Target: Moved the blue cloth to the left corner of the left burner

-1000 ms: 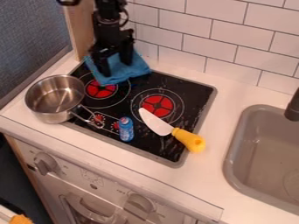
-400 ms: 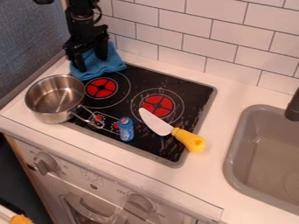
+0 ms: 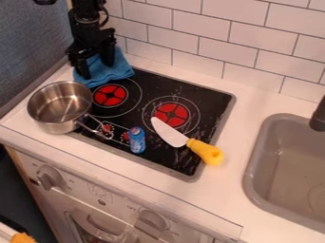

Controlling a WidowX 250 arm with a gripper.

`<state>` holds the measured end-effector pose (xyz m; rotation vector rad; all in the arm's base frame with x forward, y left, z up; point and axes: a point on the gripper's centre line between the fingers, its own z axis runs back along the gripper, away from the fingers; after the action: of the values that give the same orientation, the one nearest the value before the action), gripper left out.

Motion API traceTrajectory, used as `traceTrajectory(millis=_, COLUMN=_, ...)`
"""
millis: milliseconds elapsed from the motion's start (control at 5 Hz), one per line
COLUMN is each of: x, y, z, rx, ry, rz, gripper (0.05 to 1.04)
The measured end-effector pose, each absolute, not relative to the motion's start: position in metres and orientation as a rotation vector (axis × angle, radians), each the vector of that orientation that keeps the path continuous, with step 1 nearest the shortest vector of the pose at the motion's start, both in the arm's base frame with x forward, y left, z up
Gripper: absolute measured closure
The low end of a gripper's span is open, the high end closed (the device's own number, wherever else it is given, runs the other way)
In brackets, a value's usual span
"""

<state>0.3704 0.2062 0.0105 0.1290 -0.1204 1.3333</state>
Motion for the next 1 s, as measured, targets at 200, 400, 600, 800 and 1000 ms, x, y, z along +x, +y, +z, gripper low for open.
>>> traceTrajectory(millis=200, x=0.368, y=0.207, z=0.013, rx=0.141, ry=-0.12, rz=1.33, gripper=0.084)
traceTrajectory(millis=400, x=0.363, y=0.207, z=0.025, rx=0.153, ry=-0.13, rz=1.338, gripper=0.084)
traceTrajectory(millis=600, x=0.368, y=0.2, z=0.047, rx=0.139, ry=-0.181, rz=1.325, gripper=0.084)
traceTrajectory(millis=800, x=0.369, y=0.189, z=0.071, rx=0.121, ry=-0.228, rz=1.31, gripper=0.083)
traceTrajectory(millis=1000, x=0.366, y=0.178, z=0.09, rx=0.108, ry=-0.263, rz=1.305, gripper=0.084)
